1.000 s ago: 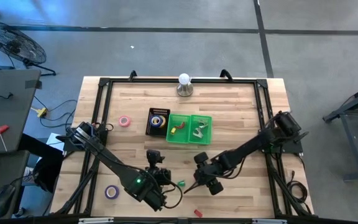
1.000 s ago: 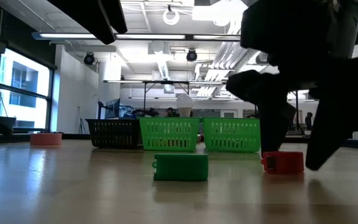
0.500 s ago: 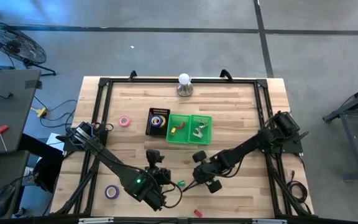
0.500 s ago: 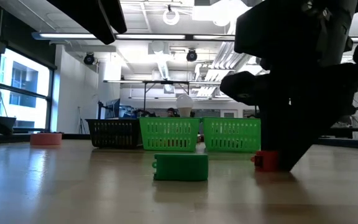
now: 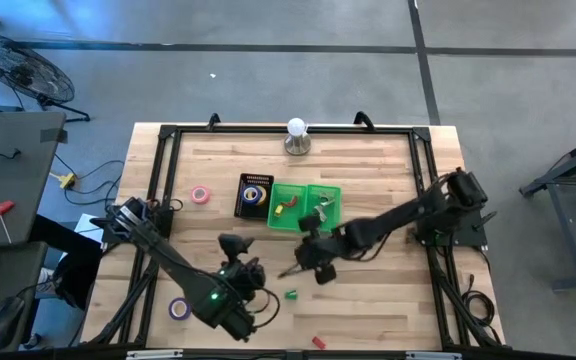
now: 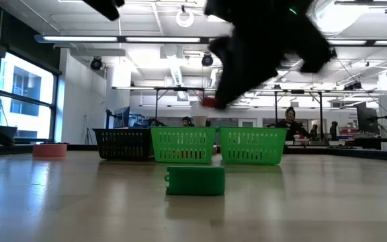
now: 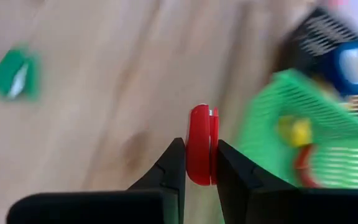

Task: Pick and place Stapler, Stapler remover, tape
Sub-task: Put the top red stapler into the left green bin

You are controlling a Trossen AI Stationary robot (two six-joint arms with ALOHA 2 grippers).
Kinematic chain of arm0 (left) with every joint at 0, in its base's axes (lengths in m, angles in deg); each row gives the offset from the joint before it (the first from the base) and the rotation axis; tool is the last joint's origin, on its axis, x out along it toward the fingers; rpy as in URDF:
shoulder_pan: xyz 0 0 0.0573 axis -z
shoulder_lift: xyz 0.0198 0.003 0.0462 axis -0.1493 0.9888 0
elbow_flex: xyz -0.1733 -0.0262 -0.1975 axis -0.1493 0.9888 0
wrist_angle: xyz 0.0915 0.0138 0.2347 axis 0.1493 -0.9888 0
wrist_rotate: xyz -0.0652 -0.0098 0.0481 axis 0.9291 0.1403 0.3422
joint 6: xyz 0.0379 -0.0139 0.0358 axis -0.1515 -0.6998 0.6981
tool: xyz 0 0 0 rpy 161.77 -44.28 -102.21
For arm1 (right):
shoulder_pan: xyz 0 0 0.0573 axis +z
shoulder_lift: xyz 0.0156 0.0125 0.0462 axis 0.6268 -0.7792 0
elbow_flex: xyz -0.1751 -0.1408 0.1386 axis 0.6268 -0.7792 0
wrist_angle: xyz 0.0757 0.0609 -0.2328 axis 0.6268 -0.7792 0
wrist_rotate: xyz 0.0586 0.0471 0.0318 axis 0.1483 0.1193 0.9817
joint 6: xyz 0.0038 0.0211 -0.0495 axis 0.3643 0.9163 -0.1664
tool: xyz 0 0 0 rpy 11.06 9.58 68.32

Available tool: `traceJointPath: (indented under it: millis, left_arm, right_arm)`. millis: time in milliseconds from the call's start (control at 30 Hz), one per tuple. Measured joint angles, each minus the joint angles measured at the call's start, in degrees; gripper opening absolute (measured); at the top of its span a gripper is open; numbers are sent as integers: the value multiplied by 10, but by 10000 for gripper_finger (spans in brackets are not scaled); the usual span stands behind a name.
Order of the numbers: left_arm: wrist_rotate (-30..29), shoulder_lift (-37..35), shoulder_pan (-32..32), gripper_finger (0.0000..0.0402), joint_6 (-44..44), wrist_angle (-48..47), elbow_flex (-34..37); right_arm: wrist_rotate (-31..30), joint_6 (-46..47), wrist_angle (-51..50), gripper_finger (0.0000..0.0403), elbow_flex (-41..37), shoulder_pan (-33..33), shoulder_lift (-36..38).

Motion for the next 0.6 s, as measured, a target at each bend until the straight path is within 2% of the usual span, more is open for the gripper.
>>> traceJointPath:
  millis: [133, 267, 367, 533, 600]
  left_arm:
    - [-27, -15, 18, 279, 0, -4, 0]
    - [-27, -24, 28, 279, 0, -3, 1]
    - [-19, -24, 32, 279, 1, -2, 1]
    - [3, -26, 31, 279, 1, -2, 1]
    - [4, -26, 31, 279, 1, -3, 1]
  right_arm:
    - [13, -11, 1, 47, 20, -62, 17]
    - [93, -7, 15, 47, 23, -137, 14]
    - [131, 3, 45, 47, 9, -179, 10]
    - [152, 29, 68, 48, 0, -207, 10]
    - [168, 47, 72, 70, 0, -208, 10]
